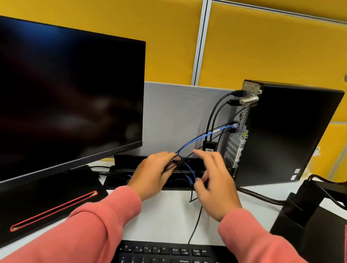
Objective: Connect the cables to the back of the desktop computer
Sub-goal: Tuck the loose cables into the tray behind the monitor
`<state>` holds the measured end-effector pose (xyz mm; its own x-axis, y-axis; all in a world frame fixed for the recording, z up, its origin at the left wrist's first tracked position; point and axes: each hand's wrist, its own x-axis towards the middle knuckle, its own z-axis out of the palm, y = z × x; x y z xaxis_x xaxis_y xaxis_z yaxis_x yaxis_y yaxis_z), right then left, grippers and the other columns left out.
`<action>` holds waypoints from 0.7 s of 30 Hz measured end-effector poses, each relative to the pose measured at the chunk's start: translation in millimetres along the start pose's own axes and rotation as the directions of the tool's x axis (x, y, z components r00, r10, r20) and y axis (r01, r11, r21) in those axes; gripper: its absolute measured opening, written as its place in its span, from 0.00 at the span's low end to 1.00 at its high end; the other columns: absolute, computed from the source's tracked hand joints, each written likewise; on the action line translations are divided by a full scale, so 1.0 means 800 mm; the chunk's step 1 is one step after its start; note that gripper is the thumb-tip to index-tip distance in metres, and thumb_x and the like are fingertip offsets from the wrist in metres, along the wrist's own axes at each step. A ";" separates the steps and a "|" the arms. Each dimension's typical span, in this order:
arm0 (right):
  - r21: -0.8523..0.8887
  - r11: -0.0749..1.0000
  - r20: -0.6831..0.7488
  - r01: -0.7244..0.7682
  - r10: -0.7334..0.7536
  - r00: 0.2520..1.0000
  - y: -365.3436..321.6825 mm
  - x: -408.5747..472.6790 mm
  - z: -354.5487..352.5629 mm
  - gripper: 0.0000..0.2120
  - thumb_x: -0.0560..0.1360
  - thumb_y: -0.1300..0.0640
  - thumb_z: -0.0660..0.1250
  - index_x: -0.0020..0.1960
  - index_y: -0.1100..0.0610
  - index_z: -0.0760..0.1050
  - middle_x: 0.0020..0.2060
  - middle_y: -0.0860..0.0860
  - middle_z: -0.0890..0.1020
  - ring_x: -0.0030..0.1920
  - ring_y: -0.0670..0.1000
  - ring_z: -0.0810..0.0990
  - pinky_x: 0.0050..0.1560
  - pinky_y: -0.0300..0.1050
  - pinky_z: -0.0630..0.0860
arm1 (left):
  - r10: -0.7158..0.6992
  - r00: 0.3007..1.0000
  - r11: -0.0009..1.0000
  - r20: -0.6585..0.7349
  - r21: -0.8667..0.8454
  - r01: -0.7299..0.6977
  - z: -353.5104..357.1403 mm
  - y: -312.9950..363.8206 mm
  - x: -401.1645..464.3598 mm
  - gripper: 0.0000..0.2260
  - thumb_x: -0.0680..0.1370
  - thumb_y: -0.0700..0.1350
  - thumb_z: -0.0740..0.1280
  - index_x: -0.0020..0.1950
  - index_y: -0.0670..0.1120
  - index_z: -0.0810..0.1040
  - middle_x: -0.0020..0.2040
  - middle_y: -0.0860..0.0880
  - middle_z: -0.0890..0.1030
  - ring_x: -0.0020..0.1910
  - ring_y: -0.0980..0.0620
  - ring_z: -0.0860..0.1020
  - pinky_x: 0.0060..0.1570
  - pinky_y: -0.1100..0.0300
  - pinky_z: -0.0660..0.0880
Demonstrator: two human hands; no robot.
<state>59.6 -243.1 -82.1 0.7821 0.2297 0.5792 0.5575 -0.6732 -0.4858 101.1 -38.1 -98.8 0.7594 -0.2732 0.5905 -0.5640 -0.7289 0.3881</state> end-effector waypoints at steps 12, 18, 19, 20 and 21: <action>-0.204 0.978 0.092 -0.034 0.054 0.994 0.070 0.052 0.069 0.13 0.78 0.64 0.67 0.59 0.49 0.80 0.43 0.48 0.79 0.45 0.50 0.79 0.45 0.44 0.75 | 0.144 0.990 0.960 0.005 0.242 -0.141 0.050 -0.045 0.002 0.24 0.78 0.40 0.69 0.73 0.54 0.71 0.49 0.52 0.78 0.44 0.47 0.80 0.40 0.50 0.78; -0.205 0.970 0.112 -0.133 0.158 0.981 0.081 0.070 0.090 0.05 0.77 0.62 0.70 0.48 0.52 0.80 0.43 0.47 0.74 0.41 0.49 0.75 0.41 0.41 0.68 | 0.182 0.983 0.933 0.031 0.311 -0.182 0.075 -0.064 -0.004 0.23 0.75 0.41 0.73 0.69 0.54 0.78 0.46 0.54 0.80 0.39 0.49 0.80 0.32 0.54 0.75; -0.219 0.963 0.112 -0.159 0.187 0.976 0.079 0.067 0.091 0.05 0.76 0.60 0.71 0.50 0.51 0.79 0.45 0.46 0.73 0.42 0.49 0.75 0.41 0.42 0.69 | 0.168 0.985 0.938 0.040 0.301 -0.173 0.079 -0.066 -0.006 0.23 0.75 0.41 0.73 0.68 0.54 0.78 0.45 0.54 0.81 0.39 0.48 0.81 0.34 0.55 0.75; -0.229 0.957 0.103 -0.178 0.206 0.973 0.076 0.064 0.092 0.07 0.76 0.59 0.72 0.51 0.50 0.78 0.48 0.45 0.71 0.43 0.49 0.75 0.42 0.44 0.71 | 0.142 0.988 0.945 0.055 0.290 -0.152 0.080 -0.068 -0.007 0.22 0.75 0.42 0.71 0.68 0.55 0.78 0.45 0.54 0.82 0.41 0.48 0.81 0.36 0.55 0.76; -0.230 0.956 0.087 -0.183 0.208 0.974 0.071 0.061 0.091 0.10 0.75 0.57 0.73 0.53 0.47 0.76 0.50 0.43 0.70 0.44 0.49 0.76 0.43 0.46 0.74 | 0.104 0.992 0.954 0.068 0.276 -0.119 0.081 -0.069 -0.007 0.21 0.76 0.42 0.70 0.68 0.56 0.77 0.46 0.54 0.83 0.43 0.47 0.82 0.39 0.54 0.76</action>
<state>149.9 -219.2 -129.0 0.9019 0.1449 0.4069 0.3257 -0.8470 -0.4201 148.8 -36.8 -169.4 0.7170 -0.3899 0.5778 -0.5387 -0.8360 0.1043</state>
